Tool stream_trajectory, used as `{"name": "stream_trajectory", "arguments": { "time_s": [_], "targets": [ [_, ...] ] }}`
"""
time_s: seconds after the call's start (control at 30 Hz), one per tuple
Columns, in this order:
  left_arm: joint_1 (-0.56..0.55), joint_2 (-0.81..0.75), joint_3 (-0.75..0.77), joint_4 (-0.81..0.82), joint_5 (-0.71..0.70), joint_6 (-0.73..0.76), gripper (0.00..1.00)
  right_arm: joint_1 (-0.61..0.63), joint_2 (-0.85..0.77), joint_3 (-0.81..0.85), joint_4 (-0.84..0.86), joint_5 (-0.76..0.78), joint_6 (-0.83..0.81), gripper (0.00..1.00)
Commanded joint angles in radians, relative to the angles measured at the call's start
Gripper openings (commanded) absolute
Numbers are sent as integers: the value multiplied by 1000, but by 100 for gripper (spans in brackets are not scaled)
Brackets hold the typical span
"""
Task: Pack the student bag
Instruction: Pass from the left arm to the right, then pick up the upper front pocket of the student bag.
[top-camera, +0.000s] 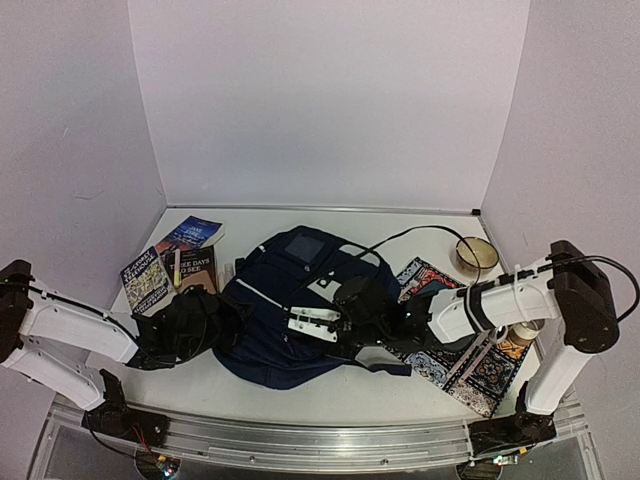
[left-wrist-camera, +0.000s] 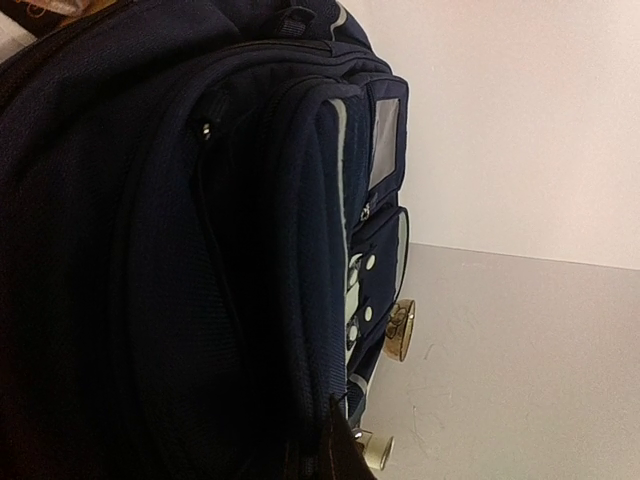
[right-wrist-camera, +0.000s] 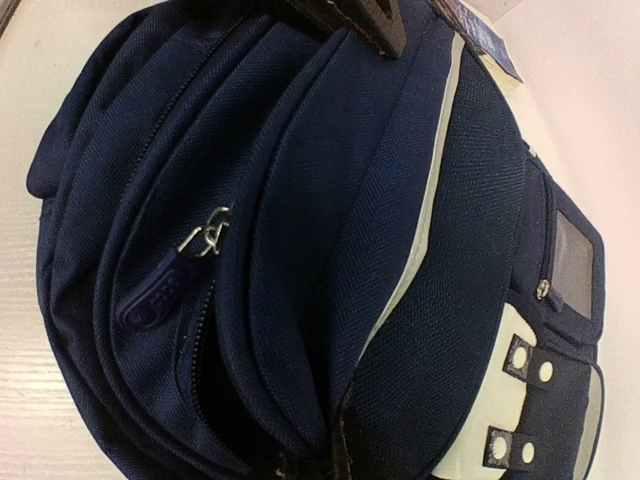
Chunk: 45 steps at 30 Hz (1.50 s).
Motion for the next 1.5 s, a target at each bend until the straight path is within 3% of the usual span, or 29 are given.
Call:
{"name": "stream_trajectory", "arguments": {
  "time_s": [0.0, 0.23, 0.33, 0.47, 0.63, 0.8, 1.07, 1.33, 1.47],
  "targets": [
    [4, -29, 28, 47, 42, 102, 7, -10, -71, 45, -6, -3, 28, 0],
    [5, -68, 45, -11, 139, 344, 22, -19, -119, 79, -36, 5, 60, 0],
    [4, -86, 74, -78, 184, 456, 34, -24, -121, 89, -46, 9, 68, 0],
    [-5, -116, 151, -269, 180, 591, 49, -30, -119, 102, -53, 15, 72, 0],
    [-41, -175, 250, -482, 98, 687, 60, -43, -103, 130, -58, 11, 72, 0],
    [-98, -164, 283, -516, 101, 693, 61, -56, -87, 158, -63, -5, 82, 0],
    [-194, -19, 339, -522, 75, 614, 43, -68, -75, 178, -64, -22, 105, 0],
    [-221, 45, 404, -519, 57, 602, 47, -71, -79, 177, -65, -25, 117, 0],
    [-223, 83, 409, -520, 56, 591, 44, -71, -79, 179, -65, -33, 128, 0]
  ]
}}
